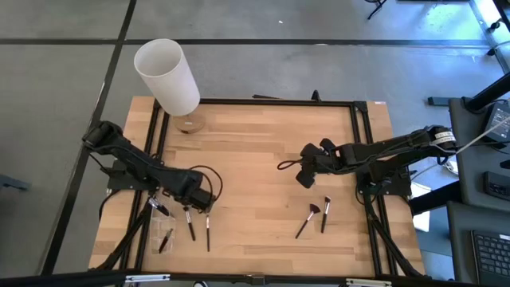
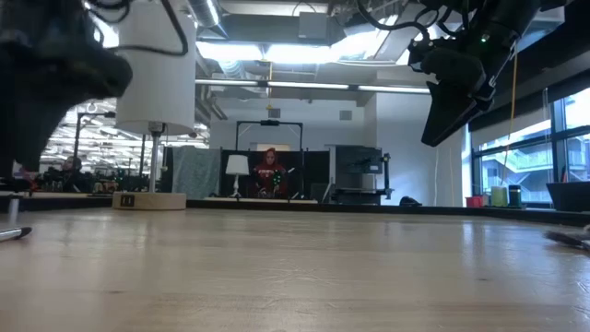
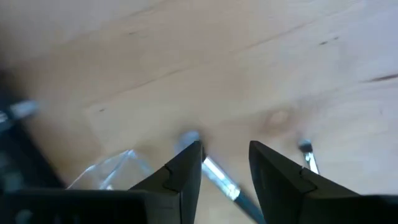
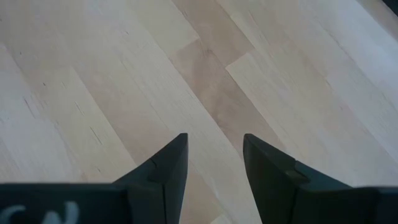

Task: Put items in baskets/containers
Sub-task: Put the powder brush into the transparent organizer

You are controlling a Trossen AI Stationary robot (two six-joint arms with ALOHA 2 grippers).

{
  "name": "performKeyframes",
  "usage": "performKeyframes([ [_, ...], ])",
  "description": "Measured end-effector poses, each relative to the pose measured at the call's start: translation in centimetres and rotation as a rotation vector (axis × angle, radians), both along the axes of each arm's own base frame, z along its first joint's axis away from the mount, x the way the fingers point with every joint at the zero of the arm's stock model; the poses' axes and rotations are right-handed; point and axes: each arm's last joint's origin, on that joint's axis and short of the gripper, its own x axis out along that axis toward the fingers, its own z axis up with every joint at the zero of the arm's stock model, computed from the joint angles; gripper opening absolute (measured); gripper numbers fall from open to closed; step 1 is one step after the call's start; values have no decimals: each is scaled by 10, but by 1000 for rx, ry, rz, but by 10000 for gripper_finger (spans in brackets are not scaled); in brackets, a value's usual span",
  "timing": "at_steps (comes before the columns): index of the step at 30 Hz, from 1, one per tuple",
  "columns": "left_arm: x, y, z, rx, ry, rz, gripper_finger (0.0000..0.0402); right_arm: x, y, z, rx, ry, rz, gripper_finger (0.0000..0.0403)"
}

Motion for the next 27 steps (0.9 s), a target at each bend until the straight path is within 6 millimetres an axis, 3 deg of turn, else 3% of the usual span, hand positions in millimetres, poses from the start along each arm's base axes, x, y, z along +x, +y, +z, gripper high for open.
performKeyframes([
  [3, 0, -5, 3, -14, -4, -1, 130, 0, 0, 0, 0, 1, 0, 155],
  [12, -3, -28, -31, -128, 67, 101, 133, -3, 0, -1, -5, 33, 0, 155],
  [18, 0, -30, -35, -136, 15, 111, 170, -3, 0, -1, -7, 34, 2, 155],
  [27, -15, -25, -57, -204, 83, 154, 201, -3, -1, -1, -13, 34, 0, 155],
])
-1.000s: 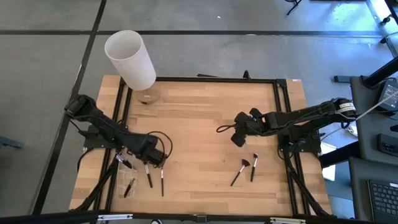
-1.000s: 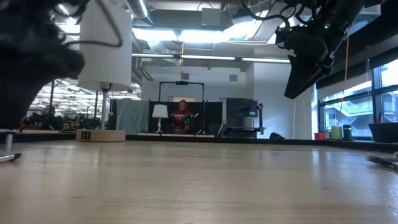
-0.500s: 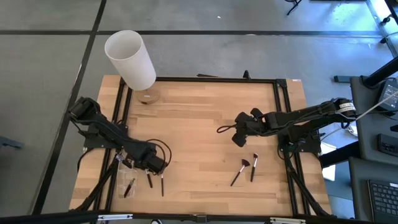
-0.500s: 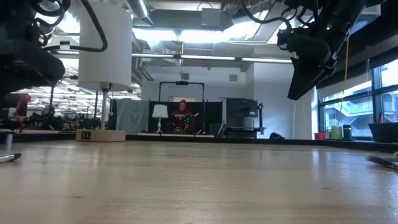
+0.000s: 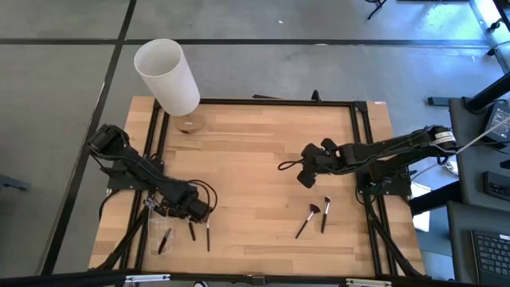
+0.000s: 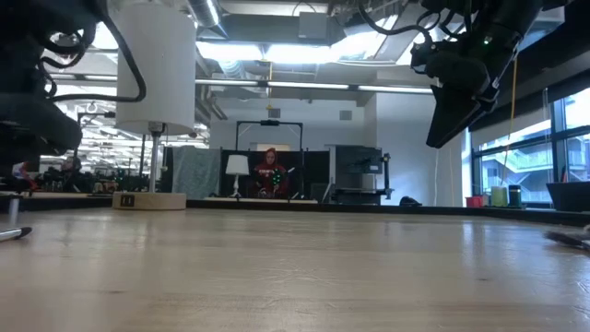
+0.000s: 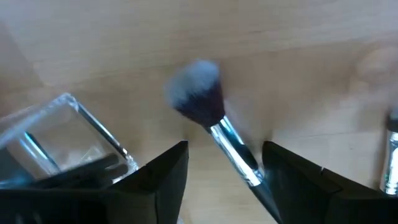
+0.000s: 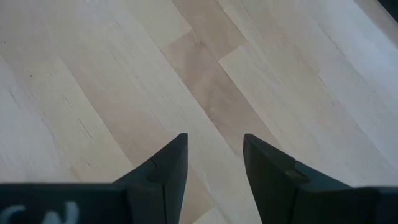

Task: Put items in baskets/containers
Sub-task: Put the powder brush into the transparent organizer

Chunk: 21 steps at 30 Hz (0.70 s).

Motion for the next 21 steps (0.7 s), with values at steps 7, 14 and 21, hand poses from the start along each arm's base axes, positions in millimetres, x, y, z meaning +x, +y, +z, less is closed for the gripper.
performKeyframes([
  [7, 3, 3, 0, 19, -33, -36, 142, 0, 0, 0, 0, 0, 0, 155],
  [14, 5, 7, -1, 68, -61, -63, 54, 0, 0, 0, 0, 0, 0, 155],
  [21, 5, 8, 14, 244, -115, -92, 59, 0, 0, 0, 0, -1, -1, 155],
])
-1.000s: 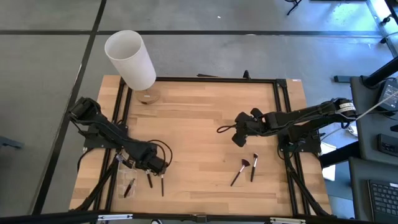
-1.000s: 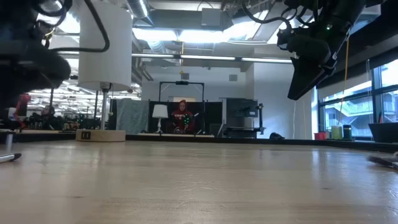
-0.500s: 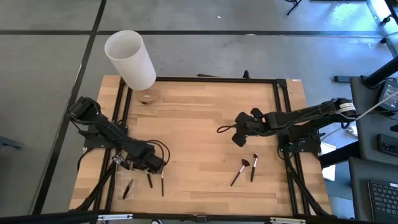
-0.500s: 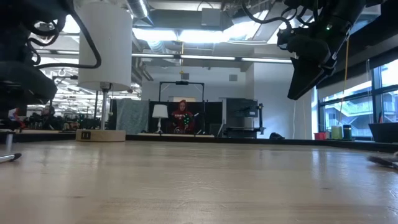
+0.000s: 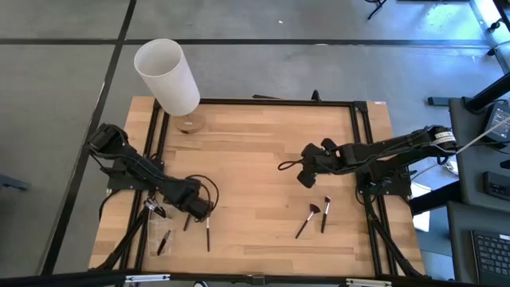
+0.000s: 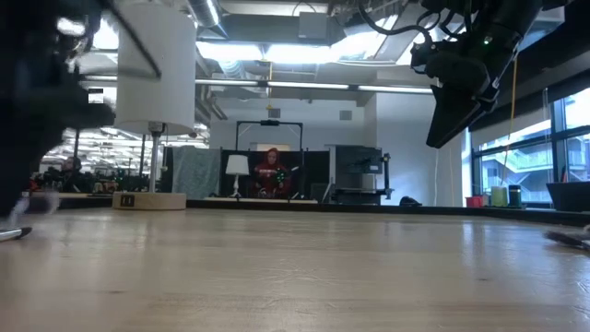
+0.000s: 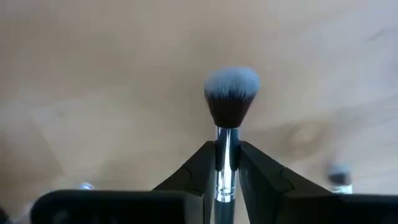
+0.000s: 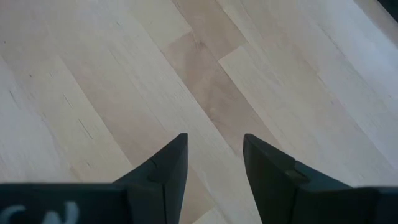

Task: Put items in baskets/containers
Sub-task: Put the powder brush into the transparent organizer

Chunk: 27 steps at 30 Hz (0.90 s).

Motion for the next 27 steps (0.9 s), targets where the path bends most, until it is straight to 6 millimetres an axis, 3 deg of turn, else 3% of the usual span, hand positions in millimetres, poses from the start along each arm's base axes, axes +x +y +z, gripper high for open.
performKeyframes([
  [8, 0, -15, 72, 195, -31, -155, 62, 0, 0, 0, 3, -2, -5, 155],
  [15, -17, -40, 131, 425, -147, -354, 57, 1, 0, 0, 6, -11, -8, 155],
  [21, -46, -61, 140, 419, -131, -446, 60, 1, 0, 0, 10, -15, -17, 155],
  [27, -72, -74, 140, 332, -50, -398, 58, 1, 0, 0, 13, -18, -22, 155],
])
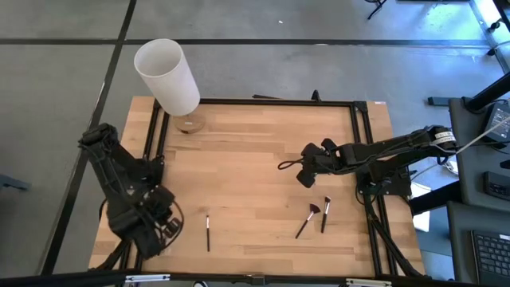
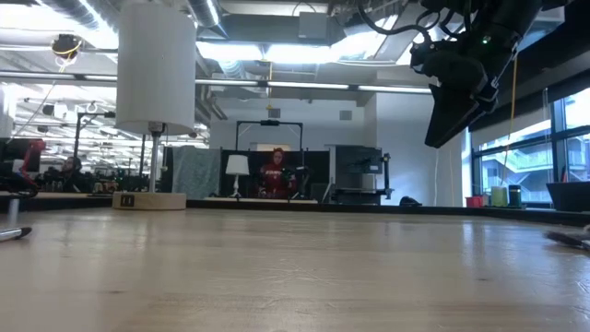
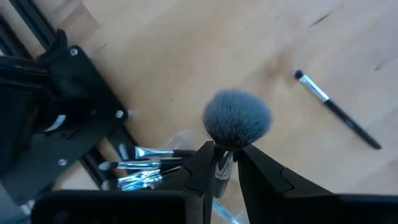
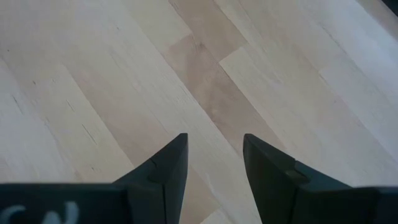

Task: Put items in baskets/containers
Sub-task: Put the powder brush into the transparent organizer

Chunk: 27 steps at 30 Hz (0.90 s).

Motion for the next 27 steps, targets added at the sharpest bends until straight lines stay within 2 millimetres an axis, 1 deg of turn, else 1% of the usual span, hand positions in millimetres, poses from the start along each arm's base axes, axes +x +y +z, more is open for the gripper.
performKeyframes([
  [4, -5, -3, 1, 10, -67, 29, 58, 0, 0, 0, 1, -2, -2, 155],
  [12, -9, -6, 0, -54, 43, 38, 58, 1, 0, 0, 2, -9, -2, 155],
  [15, -13, -10, -2, -69, 26, 11, 58, 1, 0, 0, 2, -9, -2, 155],
  [17, -15, -14, -6, -67, -31, 0, 59, 1, 0, 0, 2, -9, -1, 155],
  [21, -18, -19, -24, -76, -119, 28, 60, 1, 0, 0, 1, -8, -1, 155],
  [24, -19, -22, -38, -100, -82, 36, 61, 1, 0, 0, 0, -7, 1, 155],
  [27, -21, -21, -44, -102, -24, 45, 65, 1, 0, 0, 1, -7, 1, 155],
])
